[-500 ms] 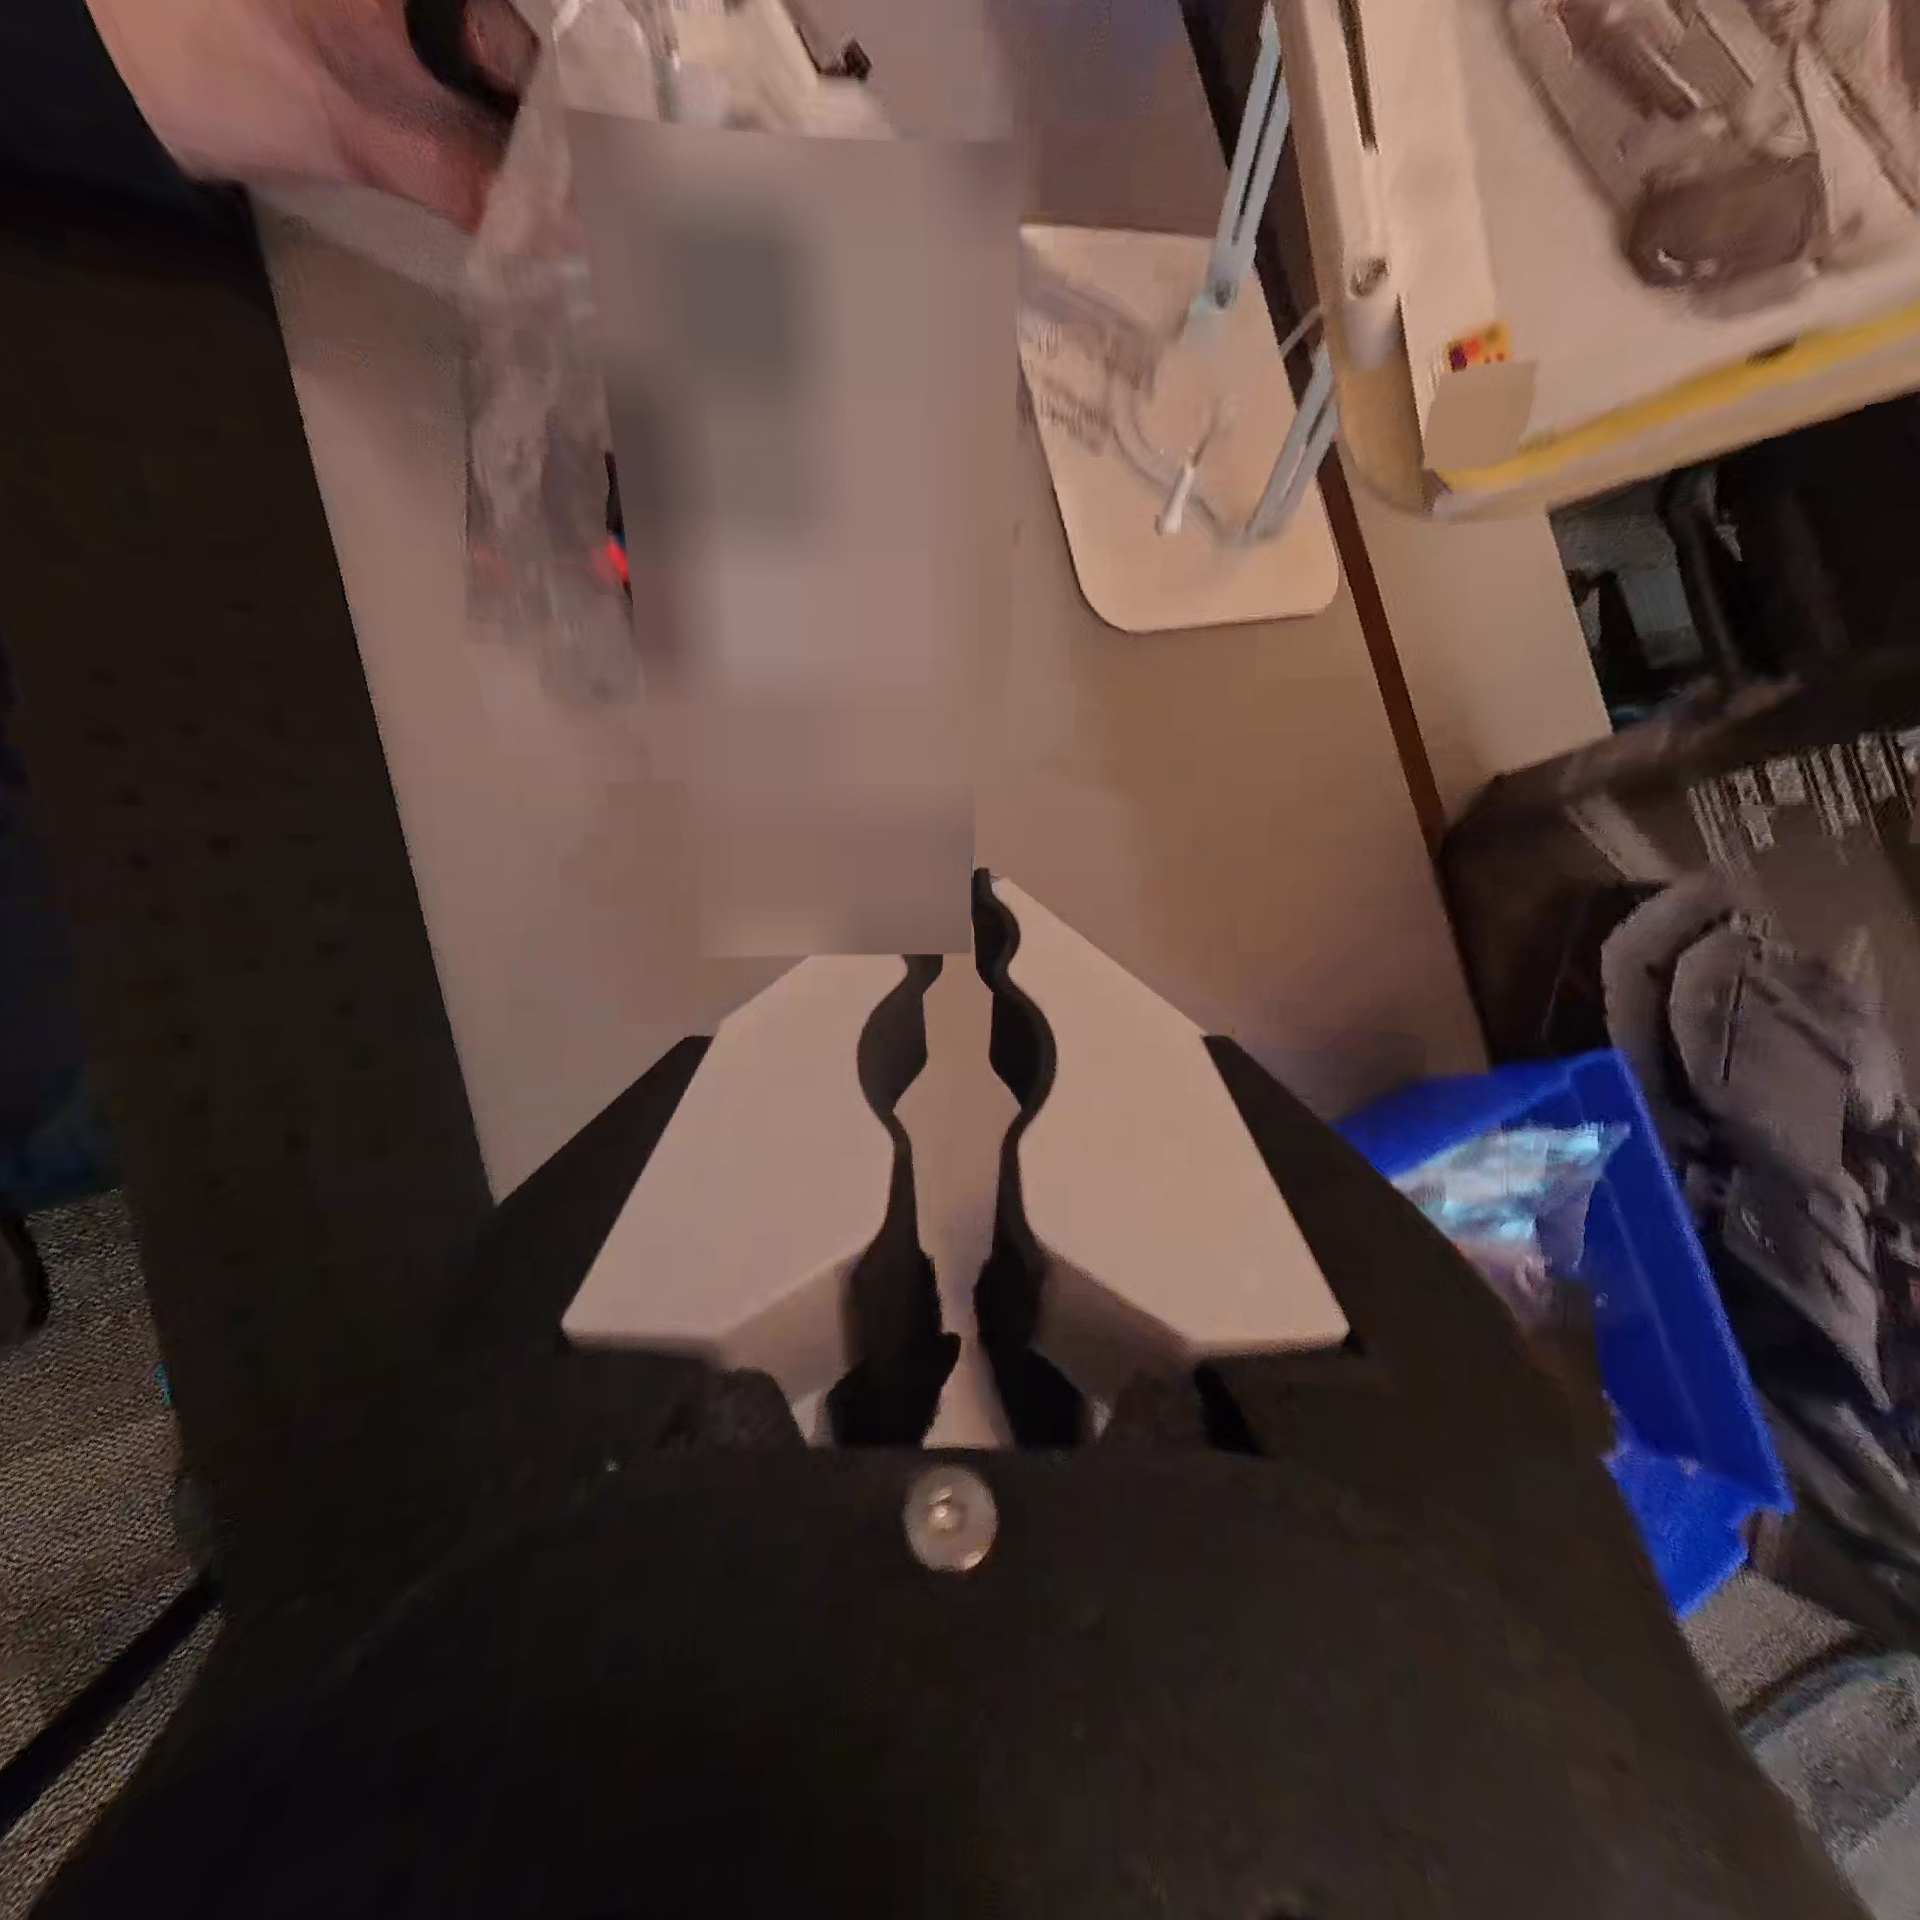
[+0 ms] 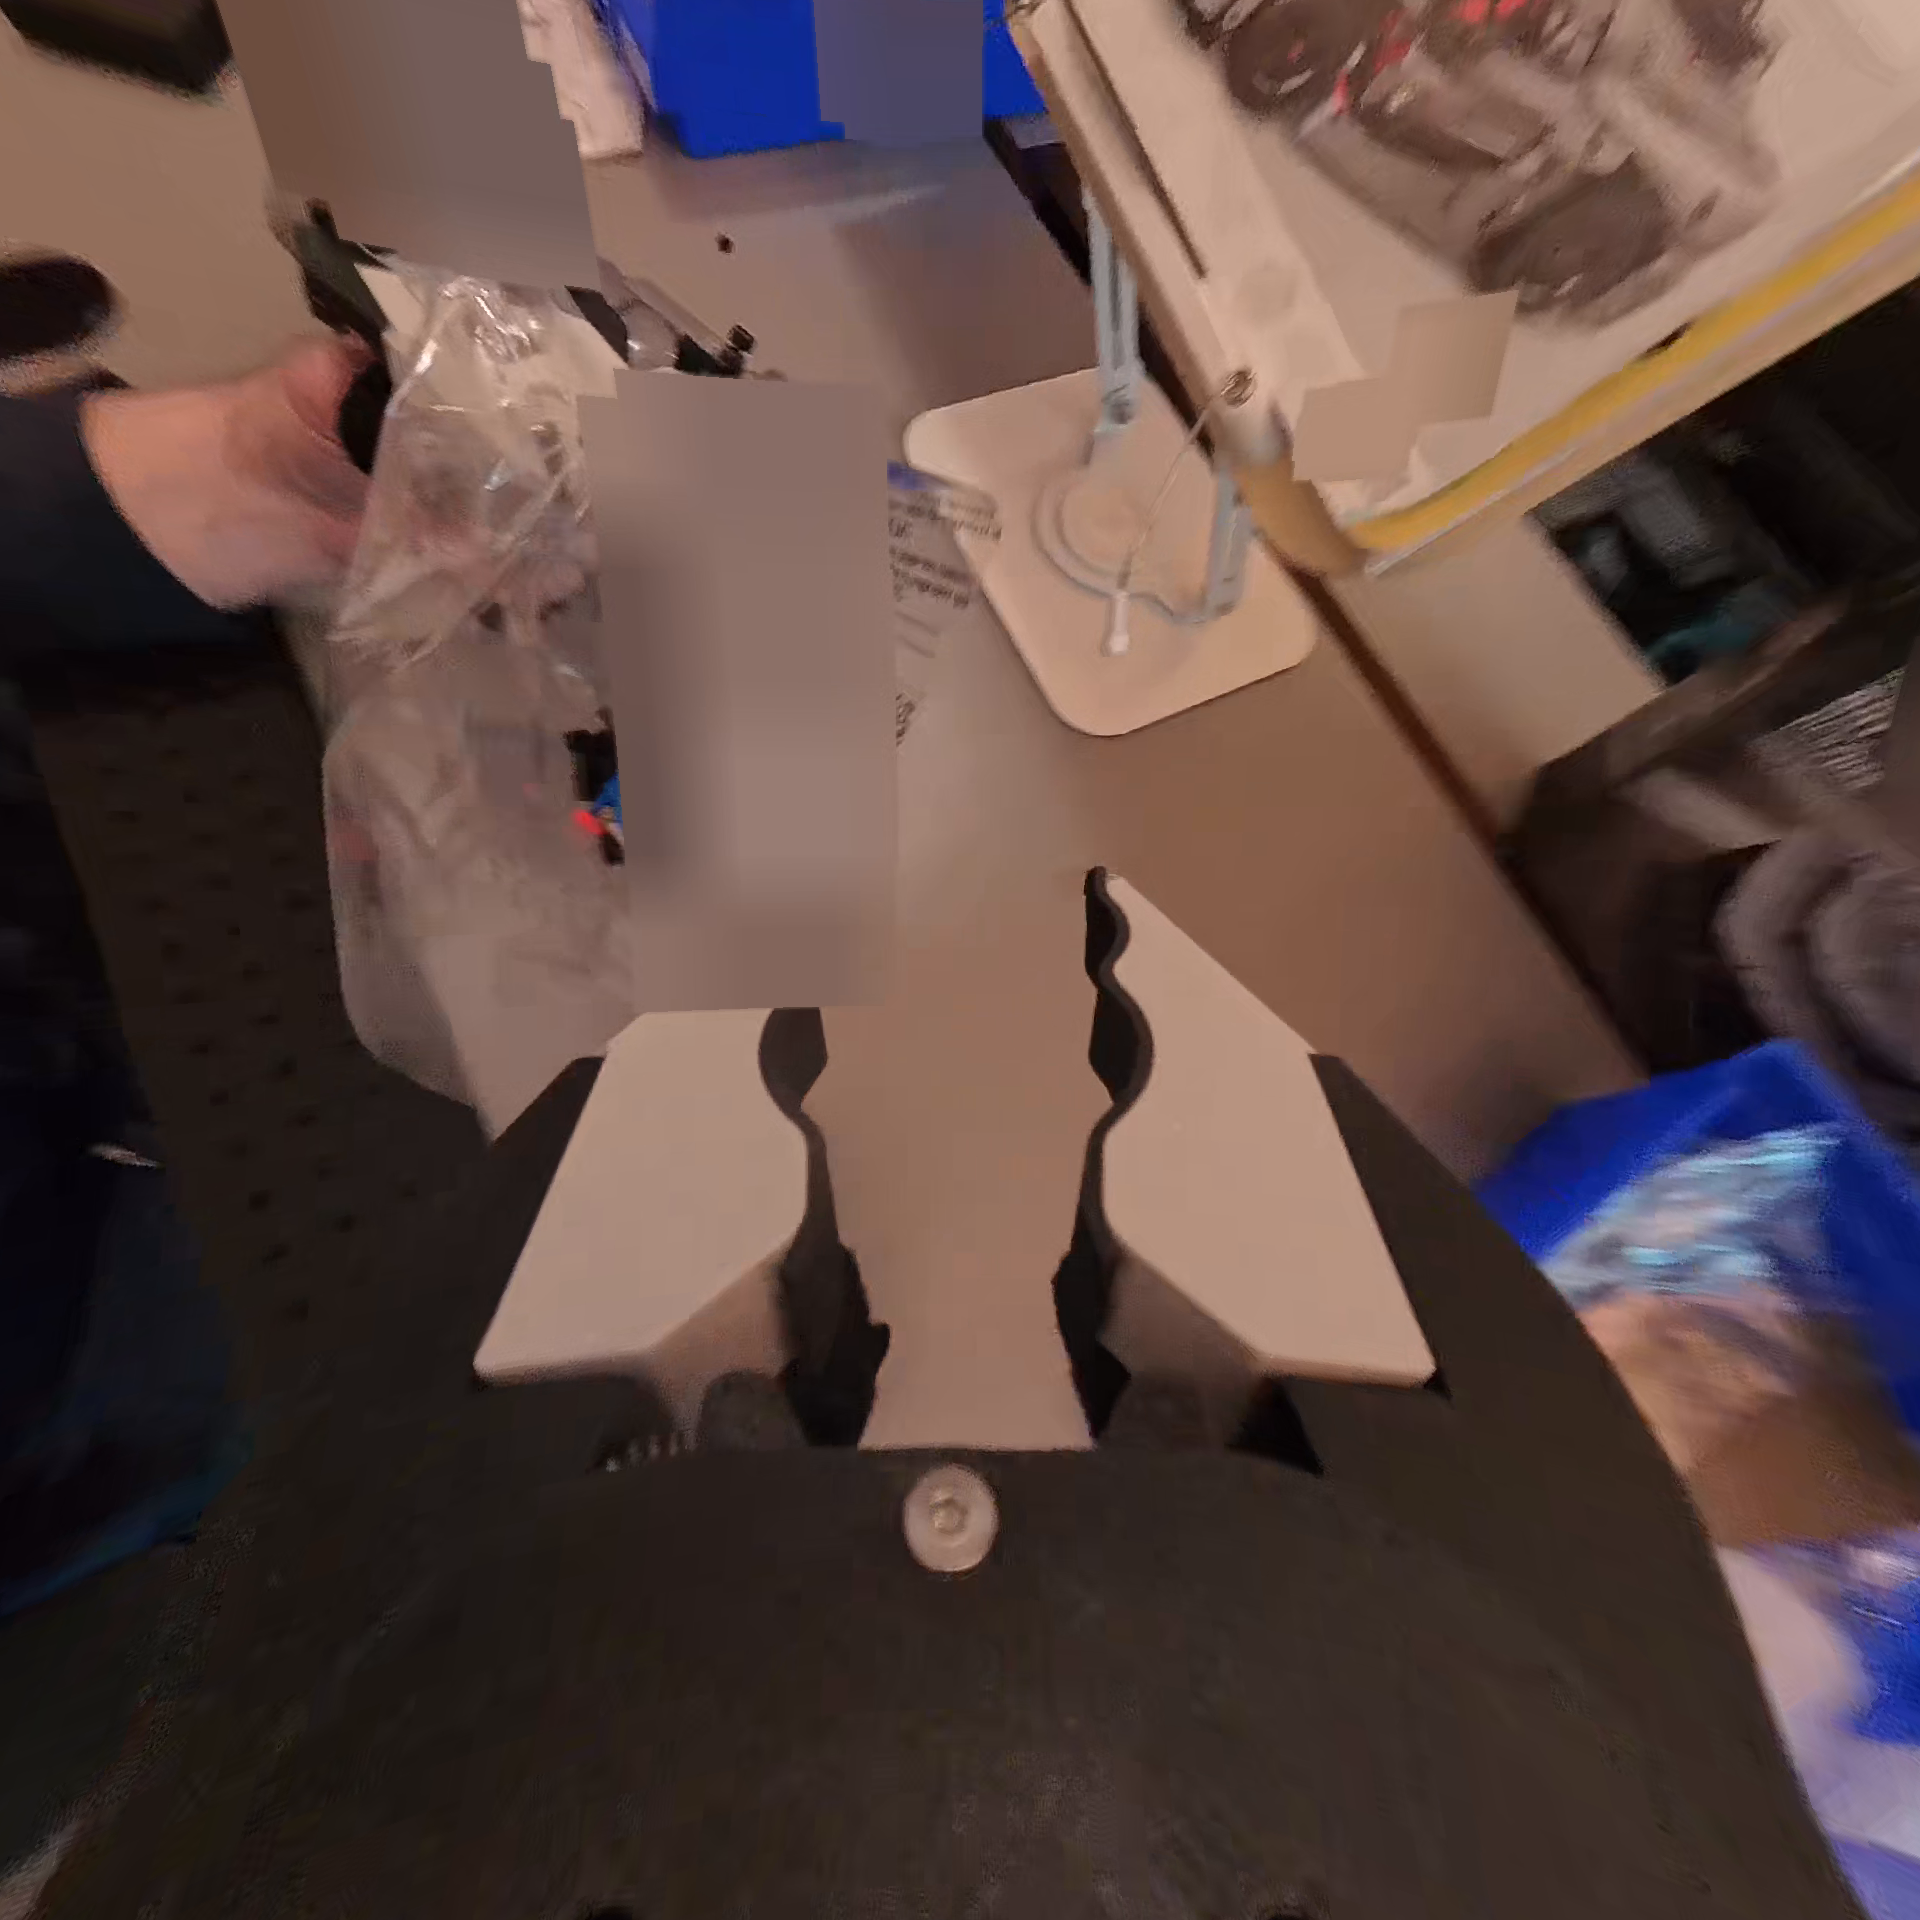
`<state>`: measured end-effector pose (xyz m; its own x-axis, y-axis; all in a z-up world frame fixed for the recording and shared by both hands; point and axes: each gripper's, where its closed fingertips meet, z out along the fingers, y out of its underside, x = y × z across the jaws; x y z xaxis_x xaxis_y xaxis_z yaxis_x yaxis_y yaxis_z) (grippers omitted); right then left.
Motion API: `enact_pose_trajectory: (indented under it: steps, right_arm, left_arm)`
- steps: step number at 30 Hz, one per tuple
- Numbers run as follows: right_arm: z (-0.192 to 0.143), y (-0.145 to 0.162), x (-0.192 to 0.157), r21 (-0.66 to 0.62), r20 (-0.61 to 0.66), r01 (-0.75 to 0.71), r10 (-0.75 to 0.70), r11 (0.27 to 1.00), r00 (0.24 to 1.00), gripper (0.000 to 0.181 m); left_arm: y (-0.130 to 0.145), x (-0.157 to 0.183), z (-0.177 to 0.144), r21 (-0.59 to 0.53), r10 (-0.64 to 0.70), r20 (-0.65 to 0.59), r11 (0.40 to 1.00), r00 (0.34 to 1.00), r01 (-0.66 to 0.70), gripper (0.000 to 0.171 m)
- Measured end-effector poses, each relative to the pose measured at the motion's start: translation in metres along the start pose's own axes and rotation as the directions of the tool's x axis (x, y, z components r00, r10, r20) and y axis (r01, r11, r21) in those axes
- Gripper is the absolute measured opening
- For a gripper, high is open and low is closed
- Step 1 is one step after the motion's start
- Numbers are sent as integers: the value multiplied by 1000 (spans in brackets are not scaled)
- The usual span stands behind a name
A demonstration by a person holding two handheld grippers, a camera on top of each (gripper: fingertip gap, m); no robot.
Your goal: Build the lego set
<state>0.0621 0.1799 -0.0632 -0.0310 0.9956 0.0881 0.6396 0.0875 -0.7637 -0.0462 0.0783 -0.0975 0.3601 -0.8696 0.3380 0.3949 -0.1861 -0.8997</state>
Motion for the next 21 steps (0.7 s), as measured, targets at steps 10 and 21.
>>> enact_pose_trajectory:
  steps: [10, 21]
  right_arm:
    - [46, 35, -3, -81, 156, -257, 267, 963, 951, 0]
    - [60, 119, 78, -221, -126, -486, 469, 846, 874, 0]
  left_arm:
    - [5, -7, 0, -8, -38, 24, 999, 999, 38, 0]
    - [-3, -31, -6, -48, 86, 282, 996, 955, -76, 37]
